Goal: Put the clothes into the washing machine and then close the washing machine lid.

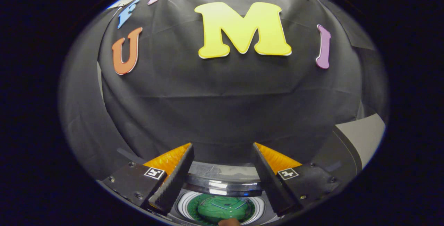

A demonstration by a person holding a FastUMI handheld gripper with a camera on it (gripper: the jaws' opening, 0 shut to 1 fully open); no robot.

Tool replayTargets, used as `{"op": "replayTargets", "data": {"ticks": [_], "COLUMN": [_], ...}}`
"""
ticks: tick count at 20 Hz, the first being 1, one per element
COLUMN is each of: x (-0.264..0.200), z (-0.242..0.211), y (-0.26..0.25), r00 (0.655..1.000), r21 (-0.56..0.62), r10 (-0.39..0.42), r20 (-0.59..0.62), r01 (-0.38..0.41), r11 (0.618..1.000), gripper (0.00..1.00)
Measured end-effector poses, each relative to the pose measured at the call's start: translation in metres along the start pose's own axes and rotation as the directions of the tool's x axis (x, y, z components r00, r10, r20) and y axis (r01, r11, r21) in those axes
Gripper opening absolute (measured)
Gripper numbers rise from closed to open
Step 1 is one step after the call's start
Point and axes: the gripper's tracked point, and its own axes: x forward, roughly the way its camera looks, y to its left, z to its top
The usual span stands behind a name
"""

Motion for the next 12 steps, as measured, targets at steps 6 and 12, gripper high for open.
{"op": "replayTargets", "data": {"ticks": [6, 12], "x": [-0.052, -0.094], "z": [-0.075, -0.118], "y": [0.012, 0.008], "r00": [0.998, 0.997], "r21": [0.017, -0.068], "r10": [0.036, 0.050], "r20": [-0.041, -0.059], "r01": [-0.036, -0.054], "r11": [0.999, 0.996], "gripper": [1.00, 1.00]}}
